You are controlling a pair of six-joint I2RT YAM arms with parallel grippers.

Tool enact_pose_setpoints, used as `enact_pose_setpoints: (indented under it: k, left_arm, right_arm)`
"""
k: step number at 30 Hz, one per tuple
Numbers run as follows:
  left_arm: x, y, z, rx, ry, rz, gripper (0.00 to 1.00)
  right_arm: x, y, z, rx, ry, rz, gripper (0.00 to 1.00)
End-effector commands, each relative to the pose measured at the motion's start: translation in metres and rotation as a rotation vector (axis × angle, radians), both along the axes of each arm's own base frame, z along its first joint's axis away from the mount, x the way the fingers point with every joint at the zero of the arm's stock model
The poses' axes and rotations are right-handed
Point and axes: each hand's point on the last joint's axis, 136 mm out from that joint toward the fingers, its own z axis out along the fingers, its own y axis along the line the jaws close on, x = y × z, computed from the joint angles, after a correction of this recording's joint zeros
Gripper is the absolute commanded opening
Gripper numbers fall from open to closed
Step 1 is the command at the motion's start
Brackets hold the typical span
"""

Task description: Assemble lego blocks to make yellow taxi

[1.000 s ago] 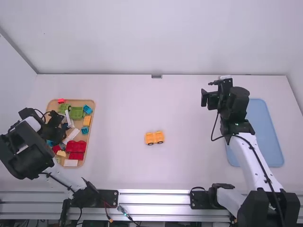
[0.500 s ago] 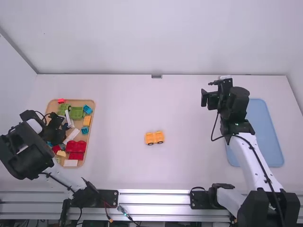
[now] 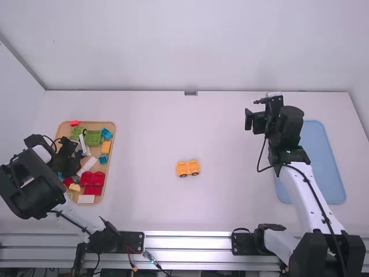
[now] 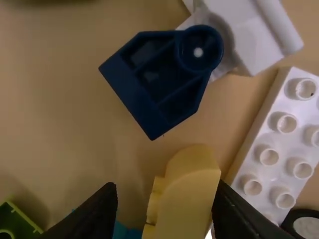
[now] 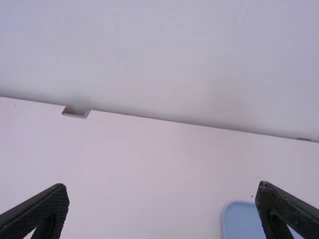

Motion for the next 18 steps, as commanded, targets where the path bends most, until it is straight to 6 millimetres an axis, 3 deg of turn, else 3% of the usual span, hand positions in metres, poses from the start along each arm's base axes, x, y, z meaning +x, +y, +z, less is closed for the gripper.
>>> enact_pose_setpoints:
  k: [1,13,18]
  left_arm:
    - [-0.009,-0.005,-0.008,-0.029,0.025,0.036,0.49]
    - [-0.018,-0.007,-0.019,-0.006,0.045,0.031,0.48]
    - [-0.016,-0.011,-0.02,-0.023,0.03,0.026,0.41]
  right_arm:
    - [0.006,0.001,0.016,0.002,-0.034,0.002,0.99]
    - [0.006,0.001,0.017,0.002,-0.037,0.002,0.99]
    - [0.006,0.0,0.018,0.002,-0.043,0.001,0.99]
